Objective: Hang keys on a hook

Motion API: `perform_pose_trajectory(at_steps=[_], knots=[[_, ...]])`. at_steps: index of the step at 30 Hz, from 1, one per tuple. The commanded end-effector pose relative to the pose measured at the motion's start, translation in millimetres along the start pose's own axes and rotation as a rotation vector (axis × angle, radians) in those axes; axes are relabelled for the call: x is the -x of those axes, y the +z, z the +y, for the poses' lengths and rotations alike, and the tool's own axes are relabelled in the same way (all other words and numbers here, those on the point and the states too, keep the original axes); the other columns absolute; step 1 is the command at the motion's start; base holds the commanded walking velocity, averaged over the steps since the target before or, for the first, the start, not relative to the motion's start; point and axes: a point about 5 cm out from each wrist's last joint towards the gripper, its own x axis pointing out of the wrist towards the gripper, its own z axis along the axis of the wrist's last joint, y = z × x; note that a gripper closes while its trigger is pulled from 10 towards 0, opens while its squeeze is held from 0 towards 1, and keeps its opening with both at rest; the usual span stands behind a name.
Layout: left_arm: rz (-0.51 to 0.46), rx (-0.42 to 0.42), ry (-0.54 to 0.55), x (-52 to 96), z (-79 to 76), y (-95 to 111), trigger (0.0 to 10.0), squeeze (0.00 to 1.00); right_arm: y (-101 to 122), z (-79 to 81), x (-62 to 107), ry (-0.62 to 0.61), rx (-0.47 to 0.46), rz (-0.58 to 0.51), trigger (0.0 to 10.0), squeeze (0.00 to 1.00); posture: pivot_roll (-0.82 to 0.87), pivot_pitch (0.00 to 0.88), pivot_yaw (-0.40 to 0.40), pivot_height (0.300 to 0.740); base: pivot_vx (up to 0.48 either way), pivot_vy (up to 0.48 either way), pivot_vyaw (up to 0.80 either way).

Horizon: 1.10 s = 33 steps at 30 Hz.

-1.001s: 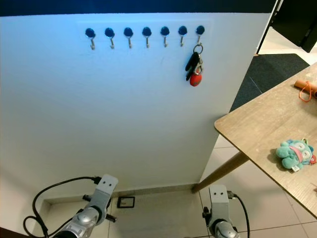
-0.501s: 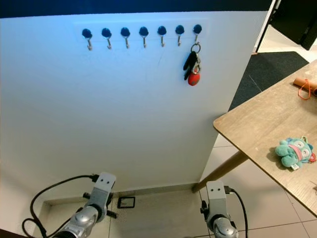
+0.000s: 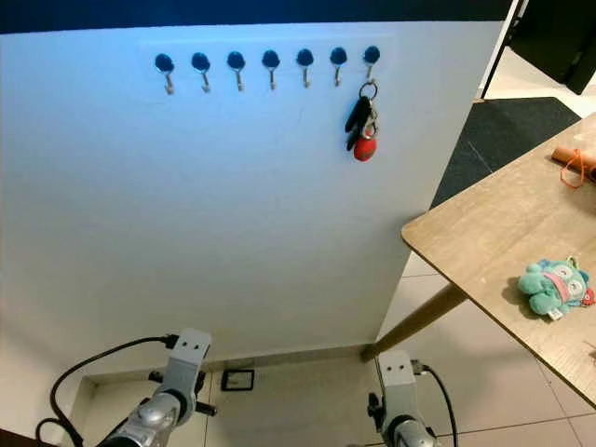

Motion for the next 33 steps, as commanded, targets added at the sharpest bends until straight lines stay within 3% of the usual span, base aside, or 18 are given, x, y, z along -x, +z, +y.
perform_pose_trajectory(at_steps=[1,18,23,33], knots=[[0.015,0.015,0.019,2.6,4.8,-7,10.0,0.00,-8,-1.6,2.4,-0.006,0.002,0.032,10.0,0.00,0.07,0.042,-0.026,0.740,0.000,0.000,0.00],[0.026,-0.011,-0.002,1.0,-3.6,-6,10.0,0.00,2,-7.6,-1.2,0.020,0.071,0.037,10.0,0.00,0.06,0.029,-0.068,0.740,0.000,0.000,0.00],[0.024,0.002,0.014,1.7,0.0,-7,10.0,0.00,-2,-4.0,-0.8,0.033,0.095,0.057,10.0,0.00,0.06,0.021,-0.059,0.740,0.000,0.000,0.00],[0.020,-0.039,0.001,1.7,0.9,-6,10.0,0.00,-9,-5.0,2.0,0.000,0.052,0.068,10.0,0.00,0.04,0.026,-0.004,0.740,0.000,0.000,0.00]])
